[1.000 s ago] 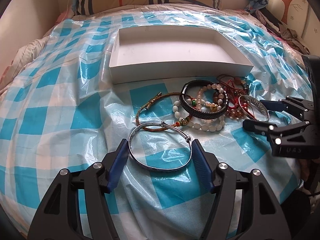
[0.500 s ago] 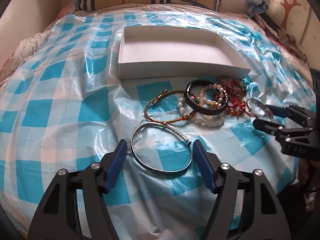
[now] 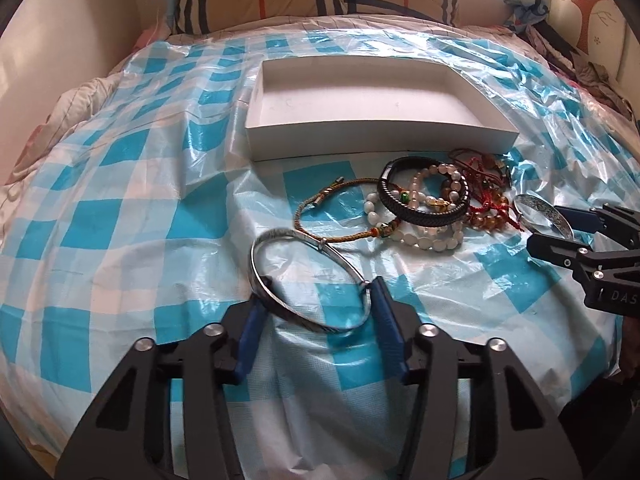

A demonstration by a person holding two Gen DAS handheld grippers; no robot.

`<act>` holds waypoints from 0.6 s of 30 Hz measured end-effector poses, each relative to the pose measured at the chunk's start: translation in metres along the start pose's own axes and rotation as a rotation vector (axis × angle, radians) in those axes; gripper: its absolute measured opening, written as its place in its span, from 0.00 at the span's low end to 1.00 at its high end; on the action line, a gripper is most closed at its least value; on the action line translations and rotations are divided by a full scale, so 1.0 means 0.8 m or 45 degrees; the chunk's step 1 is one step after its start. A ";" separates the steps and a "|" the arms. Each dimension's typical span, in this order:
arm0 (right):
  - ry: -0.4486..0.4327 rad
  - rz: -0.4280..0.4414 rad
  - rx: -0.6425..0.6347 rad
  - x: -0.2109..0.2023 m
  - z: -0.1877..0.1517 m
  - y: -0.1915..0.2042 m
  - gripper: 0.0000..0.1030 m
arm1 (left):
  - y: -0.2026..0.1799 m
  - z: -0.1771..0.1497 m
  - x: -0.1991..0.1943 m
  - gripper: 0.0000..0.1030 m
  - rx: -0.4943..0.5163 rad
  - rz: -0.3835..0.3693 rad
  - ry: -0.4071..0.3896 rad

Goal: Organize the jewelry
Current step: 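Lift the thin silver bangle with the left tool while the right tool lifts the wide bangle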

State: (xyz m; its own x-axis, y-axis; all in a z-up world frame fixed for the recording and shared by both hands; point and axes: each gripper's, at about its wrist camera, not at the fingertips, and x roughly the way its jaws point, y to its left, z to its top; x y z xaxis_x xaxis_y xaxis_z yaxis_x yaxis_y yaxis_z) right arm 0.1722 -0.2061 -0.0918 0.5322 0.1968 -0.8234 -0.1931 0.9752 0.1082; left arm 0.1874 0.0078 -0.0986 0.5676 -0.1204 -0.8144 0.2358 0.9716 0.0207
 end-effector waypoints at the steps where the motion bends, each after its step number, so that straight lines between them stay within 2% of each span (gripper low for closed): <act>1: 0.006 -0.007 0.001 0.001 -0.001 0.000 0.60 | 0.003 0.000 0.000 0.43 -0.012 -0.009 0.000; 4: 0.028 -0.024 -0.003 0.007 -0.005 0.000 0.60 | 0.008 0.000 -0.002 0.43 -0.026 -0.026 0.001; 5: 0.031 -0.030 -0.003 0.008 -0.005 0.000 0.61 | 0.008 -0.001 -0.003 0.52 -0.025 -0.010 -0.003; 6: 0.033 -0.040 -0.006 0.009 -0.005 0.001 0.63 | 0.007 -0.002 -0.003 0.70 -0.024 0.018 -0.014; 7: 0.034 -0.047 -0.011 0.010 -0.005 0.002 0.64 | 0.006 -0.003 -0.004 0.79 -0.022 0.039 -0.025; 8: 0.036 -0.051 -0.013 0.011 -0.005 0.002 0.65 | 0.004 -0.003 -0.005 0.86 -0.015 0.057 -0.042; 10: 0.038 -0.056 -0.021 0.013 -0.006 0.004 0.65 | 0.000 -0.004 0.000 0.86 0.010 0.044 -0.030; 11: 0.038 -0.055 -0.025 0.013 -0.006 0.004 0.64 | -0.003 -0.005 0.005 0.79 0.022 0.020 -0.015; 12: 0.038 -0.052 -0.026 0.014 -0.007 0.004 0.62 | -0.004 -0.005 0.009 0.64 0.024 -0.018 0.002; 13: 0.038 -0.054 -0.029 0.014 -0.007 0.005 0.61 | -0.004 -0.004 0.010 0.60 0.024 -0.019 0.005; 15: 0.036 -0.055 -0.029 0.014 -0.007 0.005 0.60 | -0.002 -0.004 0.008 0.46 0.014 0.002 -0.008; 18: 0.034 -0.053 -0.027 0.013 -0.008 0.006 0.60 | 0.010 -0.003 0.006 0.34 -0.039 -0.020 -0.011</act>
State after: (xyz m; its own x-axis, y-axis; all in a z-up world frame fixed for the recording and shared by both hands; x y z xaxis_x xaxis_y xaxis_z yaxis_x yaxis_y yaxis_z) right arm 0.1717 -0.2000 -0.1037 0.5183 0.1532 -0.8414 -0.1891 0.9800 0.0619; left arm 0.1900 0.0156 -0.1036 0.5708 -0.1375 -0.8095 0.2210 0.9752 -0.0098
